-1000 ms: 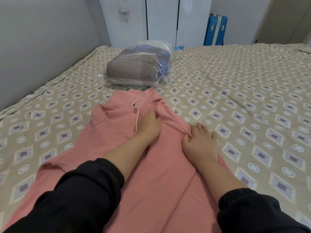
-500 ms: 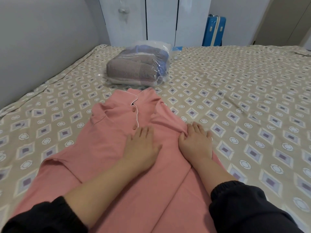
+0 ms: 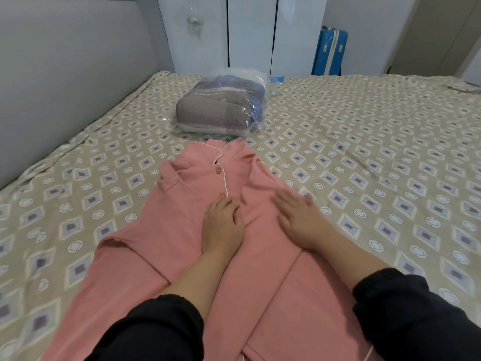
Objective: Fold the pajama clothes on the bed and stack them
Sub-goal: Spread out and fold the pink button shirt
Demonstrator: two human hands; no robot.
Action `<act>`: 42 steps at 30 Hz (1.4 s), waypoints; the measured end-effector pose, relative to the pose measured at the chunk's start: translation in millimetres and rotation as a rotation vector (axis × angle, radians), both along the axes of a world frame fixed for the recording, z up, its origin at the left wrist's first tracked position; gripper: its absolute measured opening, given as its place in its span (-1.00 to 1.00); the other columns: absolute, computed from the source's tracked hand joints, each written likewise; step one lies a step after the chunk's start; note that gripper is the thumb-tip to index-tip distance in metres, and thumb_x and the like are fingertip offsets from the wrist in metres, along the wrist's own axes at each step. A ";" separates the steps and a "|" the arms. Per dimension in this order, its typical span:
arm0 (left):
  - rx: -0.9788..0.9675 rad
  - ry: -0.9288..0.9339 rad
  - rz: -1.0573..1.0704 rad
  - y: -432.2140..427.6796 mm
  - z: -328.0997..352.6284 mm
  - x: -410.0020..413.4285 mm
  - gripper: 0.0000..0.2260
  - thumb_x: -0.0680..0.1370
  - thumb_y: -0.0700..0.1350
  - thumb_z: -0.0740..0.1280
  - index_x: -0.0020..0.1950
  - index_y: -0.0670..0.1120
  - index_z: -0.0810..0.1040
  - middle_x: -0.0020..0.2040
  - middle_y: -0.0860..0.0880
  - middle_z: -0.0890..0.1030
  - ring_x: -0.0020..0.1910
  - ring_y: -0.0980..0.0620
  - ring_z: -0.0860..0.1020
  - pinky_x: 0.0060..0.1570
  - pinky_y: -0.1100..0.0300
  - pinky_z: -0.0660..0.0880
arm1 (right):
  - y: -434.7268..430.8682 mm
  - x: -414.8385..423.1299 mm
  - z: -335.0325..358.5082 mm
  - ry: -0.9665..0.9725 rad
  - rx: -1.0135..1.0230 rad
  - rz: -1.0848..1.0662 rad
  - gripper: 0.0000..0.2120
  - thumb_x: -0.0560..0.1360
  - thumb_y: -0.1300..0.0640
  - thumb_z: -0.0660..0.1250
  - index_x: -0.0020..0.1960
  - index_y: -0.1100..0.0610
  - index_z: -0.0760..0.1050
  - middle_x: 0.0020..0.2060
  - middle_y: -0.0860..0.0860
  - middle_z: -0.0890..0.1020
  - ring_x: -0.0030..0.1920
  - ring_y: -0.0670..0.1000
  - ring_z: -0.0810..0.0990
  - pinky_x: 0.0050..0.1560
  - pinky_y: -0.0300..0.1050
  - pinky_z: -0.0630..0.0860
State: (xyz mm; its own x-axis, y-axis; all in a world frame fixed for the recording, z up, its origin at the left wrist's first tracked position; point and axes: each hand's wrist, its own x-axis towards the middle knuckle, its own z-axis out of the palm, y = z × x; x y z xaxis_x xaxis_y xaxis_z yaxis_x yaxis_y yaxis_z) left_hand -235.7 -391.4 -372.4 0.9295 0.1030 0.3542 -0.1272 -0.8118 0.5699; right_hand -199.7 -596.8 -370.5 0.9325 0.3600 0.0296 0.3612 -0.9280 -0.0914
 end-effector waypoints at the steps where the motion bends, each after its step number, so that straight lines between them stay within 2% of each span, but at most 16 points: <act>1: -0.026 -0.009 0.012 -0.1 0.9 -1.2 -0.72 0.45 -0.31 0.29 0.13 -0.24 0.62 0.23 -0.17 0.55 0.33 -0.17 0.40 0.33 0.01 0.31 | -8.8 6.9 4.5 0.032 -0.041 -0.182 -0.49 0.64 -0.06 -0.09 0.57 0.00 0.00 0.57 -0.02 0.02 0.55 -0.03 -0.05 0.46 0.22 -0.12; 3: -0.044 -0.021 0.066 0.1 3.8 -3.3 -0.72 0.41 -0.31 0.32 0.09 -0.25 0.63 0.16 -0.19 0.54 0.20 -0.19 0.44 0.23 0.01 0.38 | -14.4 15.2 17.4 0.088 -0.039 -0.468 -0.46 0.64 -0.05 -0.17 0.57 0.12 -0.01 0.57 0.05 -0.02 0.55 0.03 -0.09 0.47 0.28 -0.12; 4: -0.047 -0.016 0.099 0.2 6.0 -4.2 -0.70 0.39 -0.29 0.33 0.11 -0.23 0.62 0.13 -0.18 0.53 0.15 -0.18 0.45 0.17 0.01 0.39 | -9.0 13.3 21.2 0.071 -0.025 -0.501 -0.44 0.63 -0.05 -0.18 0.57 0.15 -0.04 0.57 0.07 -0.07 0.56 0.06 -0.13 0.47 0.28 -0.16; 7: -0.087 0.012 0.145 0.3 13.7 -8.7 -0.65 0.40 -0.25 0.33 0.18 -0.18 0.56 0.08 -0.14 0.48 0.09 -0.14 0.43 0.12 0.01 0.41 | 23.0 -20.5 17.0 -0.118 0.089 -0.326 -0.41 0.62 -0.10 -0.10 0.57 0.11 -0.06 0.56 0.09 -0.10 0.55 0.08 -0.19 0.45 0.23 -0.27; 10: -0.121 0.041 0.168 3.1 20.6 -17.1 -0.68 0.45 -0.22 0.27 0.20 -0.14 0.53 0.09 -0.10 0.52 0.12 -0.13 0.42 0.14 0.04 0.37 | 40.6 -76.0 -3.2 -0.028 0.120 -0.214 -0.44 0.61 -0.15 -0.13 0.57 -0.01 -0.02 0.57 -0.01 -0.05 0.56 0.00 -0.14 0.47 0.19 -0.20; 13: 0.098 0.126 0.224 14.5 19.1 -35.5 -0.80 0.54 -0.11 0.20 0.09 -0.11 0.53 0.08 -0.10 0.56 0.10 -0.15 0.43 0.05 0.02 0.32 | 39.9 -87.2 -8.5 0.010 0.099 -0.248 -0.47 0.62 -0.12 -0.14 0.57 -0.04 0.00 0.57 -0.04 -0.02 0.55 -0.03 -0.13 0.49 0.12 -0.20; 15: 0.326 0.215 0.194 22.9 16.0 -49.5 -0.77 0.57 -0.02 0.17 0.08 -0.10 0.53 0.10 -0.10 0.55 0.12 -0.15 0.43 0.03 0.03 0.33 | 42.3 -85.2 -4.0 0.025 0.092 -0.258 -0.47 0.63 -0.11 -0.15 0.57 -0.03 -0.01 0.57 -0.03 -0.03 0.55 -0.03 -0.13 0.49 0.13 -0.21; 17: 0.423 0.295 0.195 32.0 17.4 -58.8 -0.72 0.59 0.03 0.19 0.16 -0.10 0.53 0.16 -0.10 0.52 0.18 -0.14 0.41 0.08 0.04 0.34 | 47.0 -85.2 0.4 0.040 0.042 -0.287 -0.47 0.62 -0.08 -0.18 0.57 -0.02 -0.04 0.57 -0.02 -0.05 0.55 -0.01 -0.14 0.47 0.18 -0.26; 20: 0.406 0.360 0.284 45.4 30.7 -69.3 -0.73 0.59 -0.02 0.22 0.24 -0.09 0.51 0.24 -0.09 0.45 0.25 -0.12 0.36 0.15 0.04 0.33 | 55.1 -95.8 8.7 0.072 -0.046 -0.396 -0.45 0.60 -0.02 -0.21 0.58 0.03 -0.12 0.57 0.07 -0.07 0.55 0.09 -0.15 0.44 0.24 -0.31; 22: 0.387 0.337 0.334 54.9 36.7 -85.0 -0.74 0.59 -0.07 0.21 0.26 -0.06 0.44 0.28 -0.08 0.42 0.26 -0.12 0.35 0.18 0.04 0.31 | 56.8 -112.7 11.0 0.089 0.005 -0.413 -0.45 0.61 0.01 -0.19 0.58 0.06 -0.13 0.56 0.10 -0.06 0.55 0.09 -0.15 0.46 0.24 -0.25; 27: 0.440 0.334 0.119 70.3 15.8 -163.7 -0.52 0.63 0.04 0.05 0.53 -0.07 0.15 0.52 -0.10 0.20 0.48 -0.10 0.16 0.43 -0.02 0.09 | 32.9 -165.5 5.1 0.099 0.081 -0.379 -0.45 0.62 -0.05 -0.19 0.58 0.05 -0.11 0.57 0.06 -0.05 0.56 0.04 -0.10 0.52 0.14 -0.14; 29: 0.434 0.350 0.093 81.0 6.5 -193.4 -0.48 0.63 0.05 0.01 0.57 -0.07 0.05 0.57 -0.08 0.12 0.53 -0.07 0.08 0.49 0.02 -0.03 | 25.0 -182.9 5.6 0.098 0.065 -0.378 -0.44 0.62 -0.07 -0.19 0.58 0.05 -0.11 0.57 0.06 -0.05 0.56 0.04 -0.10 0.52 0.15 -0.14; 31: 0.443 0.349 0.116 89.7 2.7 -215.8 -0.46 0.62 0.06 0.04 0.58 -0.06 0.04 0.57 -0.06 0.11 0.54 -0.04 0.07 0.50 0.04 -0.02 | 21.2 -198.3 6.8 0.109 0.049 -0.373 -0.45 0.62 -0.07 -0.19 0.58 0.07 -0.10 0.57 0.07 -0.05 0.56 0.06 -0.10 0.51 0.15 -0.17; 34: 0.446 0.354 0.191 95.0 7.5 -238.3 -0.46 0.60 0.13 0.10 0.53 -0.07 0.17 0.50 -0.09 0.25 0.46 -0.07 0.21 0.40 0.03 0.14 | 19.6 -217.3 10.4 0.149 0.036 -0.363 -0.46 0.63 -0.05 -0.19 0.58 0.07 -0.11 0.57 0.08 -0.06 0.55 0.09 -0.08 0.50 0.15 -0.15; 38: 0.315 0.348 0.273 110.6 19.9 -251.7 -0.53 0.50 0.22 0.31 0.27 -0.06 0.47 0.21 -0.07 0.52 0.22 -0.11 0.43 0.15 0.02 0.36 | 17.1 -236.9 14.4 0.132 0.031 -0.348 -0.48 0.65 0.01 -0.13 0.57 0.11 -0.03 0.56 0.10 0.01 0.55 0.09 0.00 0.51 0.10 -0.05; 42: 0.190 0.375 0.298 123.2 26.7 -257.1 -0.66 0.47 0.17 0.37 0.02 -0.08 0.54 0.02 -0.08 0.61 0.04 -0.14 0.53 -0.11 0.09 0.34 | 10.5 -257.0 17.4 0.124 0.006 -0.318 -0.50 0.64 0.05 -0.13 0.57 0.09 -0.01 0.56 0.07 0.00 0.55 0.05 -0.01 0.50 0.08 -0.08</act>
